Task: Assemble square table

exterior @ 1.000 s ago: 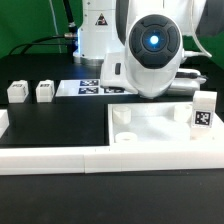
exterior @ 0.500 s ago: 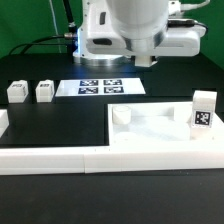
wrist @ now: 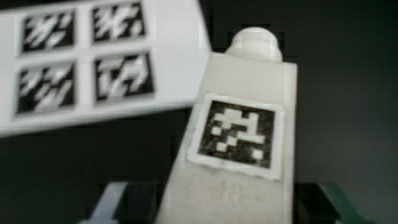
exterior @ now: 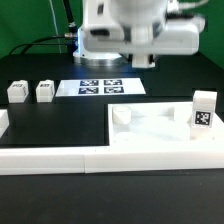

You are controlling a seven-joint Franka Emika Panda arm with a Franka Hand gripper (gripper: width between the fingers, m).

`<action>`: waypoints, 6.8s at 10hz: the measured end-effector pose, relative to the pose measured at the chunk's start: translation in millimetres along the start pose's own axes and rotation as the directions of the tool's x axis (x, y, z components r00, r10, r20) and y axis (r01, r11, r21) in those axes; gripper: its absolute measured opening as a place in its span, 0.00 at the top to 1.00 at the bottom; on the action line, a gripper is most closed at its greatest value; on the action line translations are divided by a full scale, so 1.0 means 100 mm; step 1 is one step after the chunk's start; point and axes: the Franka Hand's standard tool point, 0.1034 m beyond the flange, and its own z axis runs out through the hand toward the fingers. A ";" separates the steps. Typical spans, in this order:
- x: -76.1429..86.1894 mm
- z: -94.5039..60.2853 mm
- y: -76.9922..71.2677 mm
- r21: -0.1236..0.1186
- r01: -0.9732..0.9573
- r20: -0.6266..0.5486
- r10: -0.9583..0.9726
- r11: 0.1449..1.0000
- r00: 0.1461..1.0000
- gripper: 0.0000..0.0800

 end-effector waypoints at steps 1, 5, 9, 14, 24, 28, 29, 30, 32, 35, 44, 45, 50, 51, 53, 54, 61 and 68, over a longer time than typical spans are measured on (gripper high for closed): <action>0.04 -0.29 0.10 -0.054 0.051 -0.050 -0.053 0.997 0.997 0.60; 0.17 -0.48 0.06 -0.082 0.083 -0.361 -0.107 0.993 0.926 0.60; 0.67 -1.10 0.26 -0.152 0.061 -0.643 -0.146 0.987 0.752 0.60; 0.77 -1.30 0.21 -0.234 0.095 -0.825 -0.250 0.968 0.508 0.60; 1.14 -0.77 -0.02 -0.248 0.077 -0.853 -0.256 0.966 0.454 0.60; 1.25 -0.63 0.13 -0.275 0.072 -0.844 -0.276 0.959 0.459 0.60; 1.30 -0.63 0.17 -0.282 0.068 -0.846 -0.282 0.957 0.453 0.60; 1.33 -0.66 0.19 -0.288 0.067 -0.846 -0.287 0.955 0.449 0.60; 1.34 -0.65 0.20 -0.291 0.067 -0.844 -0.290 0.954 0.451 0.60; 1.37 -0.65 0.16 -0.300 0.073 -0.845 -0.301 0.951 0.442 0.60; 1.41 -0.37 0.01 -0.299 0.072 -0.851 -0.300 0.951 0.430 0.61; 1.41 -0.37 0.01 -0.300 0.073 -0.851 -0.301 0.951 0.430 0.53; 1.41 -0.37 0.01 -0.305 0.075 -0.849 -0.307 0.949 0.430 0.19; 1.41 -0.37 0.01 -0.305 0.075 -0.849 -0.307 0.949 0.430 0.19; 1.41 -0.37 0.01 -0.306 0.076 -0.849 -0.308 0.949 0.429 0.19; 1.41 -0.37 0.04 -0.318 0.080 -0.842 -0.320 0.945 0.434 0.19; 1.48 -0.73 0.17 -0.179 0.145 -0.603 -0.225 0.973 0.765 0.19; 1.60 -0.61 0.09 -0.148 0.116 -0.609 -0.183 0.982 0.772 0.19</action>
Offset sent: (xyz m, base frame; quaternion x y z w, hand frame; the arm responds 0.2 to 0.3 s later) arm 0.0000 0.0000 0.0000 0.0000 0.1296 0.0000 0.9916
